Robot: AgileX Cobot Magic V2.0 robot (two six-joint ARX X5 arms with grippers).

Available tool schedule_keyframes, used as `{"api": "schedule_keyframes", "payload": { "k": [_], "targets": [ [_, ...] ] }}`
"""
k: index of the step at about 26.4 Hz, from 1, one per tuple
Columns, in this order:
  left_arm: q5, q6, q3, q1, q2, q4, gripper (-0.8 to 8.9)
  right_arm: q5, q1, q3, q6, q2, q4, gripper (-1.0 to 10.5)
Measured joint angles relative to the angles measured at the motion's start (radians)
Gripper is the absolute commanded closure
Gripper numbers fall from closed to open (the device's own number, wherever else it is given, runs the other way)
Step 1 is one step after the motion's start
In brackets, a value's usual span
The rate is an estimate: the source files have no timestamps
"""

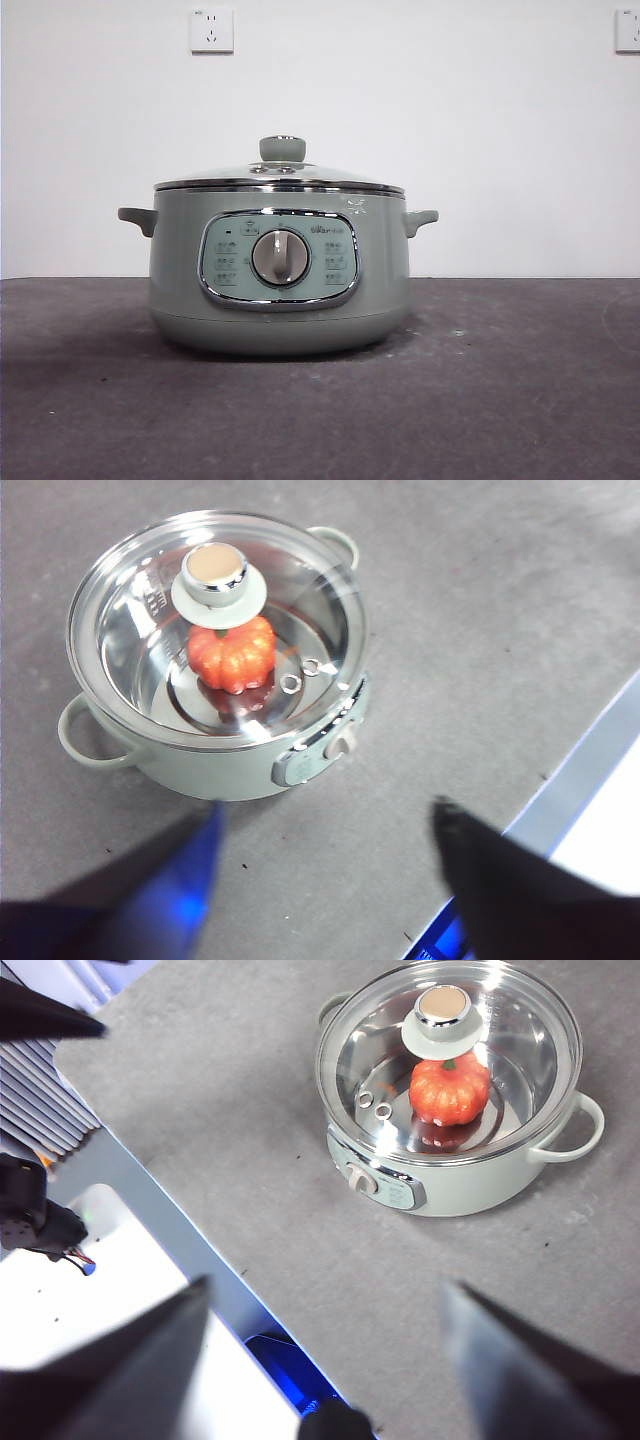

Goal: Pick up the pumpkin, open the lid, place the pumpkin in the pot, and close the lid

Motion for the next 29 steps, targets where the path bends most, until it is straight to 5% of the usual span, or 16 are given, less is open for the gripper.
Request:
{"api": "schedule_keyframes", "payload": {
  "k": [29],
  "targets": [
    [-0.002,-0.001,0.000,0.000,0.000,-0.006,8.17,0.002,0.000,0.000,-0.006,-0.011,0.000,9.5]
  ]
}}
